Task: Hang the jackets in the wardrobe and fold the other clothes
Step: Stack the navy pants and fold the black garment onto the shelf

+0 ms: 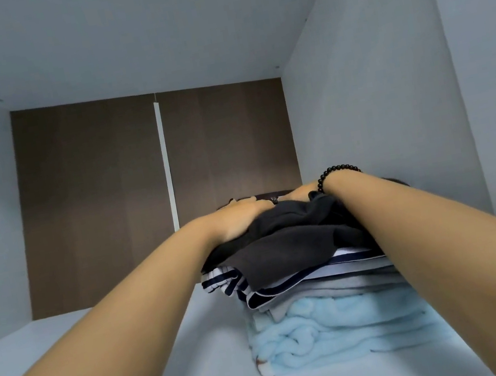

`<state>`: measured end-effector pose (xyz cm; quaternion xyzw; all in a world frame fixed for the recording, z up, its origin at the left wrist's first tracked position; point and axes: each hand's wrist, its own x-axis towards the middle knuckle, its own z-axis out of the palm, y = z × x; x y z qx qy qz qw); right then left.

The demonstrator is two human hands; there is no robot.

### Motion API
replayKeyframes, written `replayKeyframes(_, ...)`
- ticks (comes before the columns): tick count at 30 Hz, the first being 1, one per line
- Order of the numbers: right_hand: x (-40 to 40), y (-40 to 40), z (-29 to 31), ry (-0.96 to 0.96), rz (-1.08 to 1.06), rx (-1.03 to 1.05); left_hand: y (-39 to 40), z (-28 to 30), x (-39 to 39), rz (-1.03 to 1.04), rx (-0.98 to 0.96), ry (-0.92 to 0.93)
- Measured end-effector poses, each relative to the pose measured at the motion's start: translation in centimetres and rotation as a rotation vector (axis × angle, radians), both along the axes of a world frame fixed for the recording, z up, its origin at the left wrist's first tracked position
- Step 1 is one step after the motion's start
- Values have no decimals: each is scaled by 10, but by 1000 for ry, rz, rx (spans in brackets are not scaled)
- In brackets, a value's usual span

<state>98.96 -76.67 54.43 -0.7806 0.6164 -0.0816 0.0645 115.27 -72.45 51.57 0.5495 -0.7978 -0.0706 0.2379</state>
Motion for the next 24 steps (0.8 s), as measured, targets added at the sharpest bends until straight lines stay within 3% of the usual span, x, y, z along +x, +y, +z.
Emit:
replayKeyframes(8,-13,62,3,-3,9,-223,31,-12,11,134,10,86)
replayKeyframes(16,-10,140,-56,24,25,-548,104,-42,15,145,-36,50)
replayKeyframes(24,14,224,-105,-163,86,-476,211,-78,53,99,-112,-91)
